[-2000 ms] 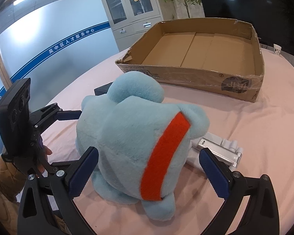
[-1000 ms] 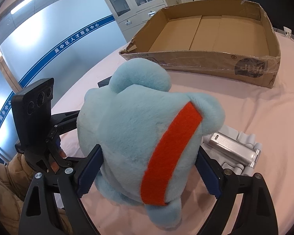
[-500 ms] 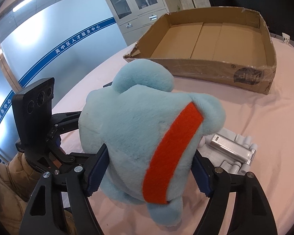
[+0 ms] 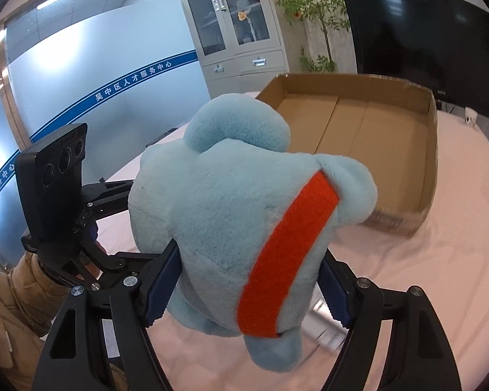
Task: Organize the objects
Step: 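Lift the plush toy with both tools and carry it over the cardboard box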
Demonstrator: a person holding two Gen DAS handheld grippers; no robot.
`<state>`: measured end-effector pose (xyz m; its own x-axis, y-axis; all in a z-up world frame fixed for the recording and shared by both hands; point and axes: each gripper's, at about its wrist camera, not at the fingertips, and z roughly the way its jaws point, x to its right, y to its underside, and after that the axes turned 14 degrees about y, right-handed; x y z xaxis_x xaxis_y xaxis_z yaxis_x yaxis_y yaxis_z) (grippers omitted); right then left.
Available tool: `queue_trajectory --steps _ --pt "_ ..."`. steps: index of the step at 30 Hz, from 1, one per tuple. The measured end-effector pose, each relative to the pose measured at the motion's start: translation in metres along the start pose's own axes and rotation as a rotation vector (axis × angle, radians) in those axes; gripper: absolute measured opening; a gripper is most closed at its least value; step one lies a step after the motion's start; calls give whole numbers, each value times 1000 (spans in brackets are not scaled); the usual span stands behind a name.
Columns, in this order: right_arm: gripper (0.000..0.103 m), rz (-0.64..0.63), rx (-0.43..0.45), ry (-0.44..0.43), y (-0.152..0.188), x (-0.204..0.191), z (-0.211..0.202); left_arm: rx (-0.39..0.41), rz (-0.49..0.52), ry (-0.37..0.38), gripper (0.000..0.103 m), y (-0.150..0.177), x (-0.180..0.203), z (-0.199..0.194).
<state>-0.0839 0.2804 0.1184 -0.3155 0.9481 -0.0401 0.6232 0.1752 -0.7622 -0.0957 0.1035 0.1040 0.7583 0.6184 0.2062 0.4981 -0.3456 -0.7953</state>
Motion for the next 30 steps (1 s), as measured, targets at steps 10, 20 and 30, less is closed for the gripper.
queue_trajectory --steps 10,20,30 --pt "77 10 13 70 -99 51 55 11 -14 -28 71 -78 -80 31" --pt "77 79 -110 116 -134 115 164 -92 -128 -45 72 -96 -156 119" --pt "84 145 -171 91 -125 142 216 -175 -106 -169 79 -85 -159 148"
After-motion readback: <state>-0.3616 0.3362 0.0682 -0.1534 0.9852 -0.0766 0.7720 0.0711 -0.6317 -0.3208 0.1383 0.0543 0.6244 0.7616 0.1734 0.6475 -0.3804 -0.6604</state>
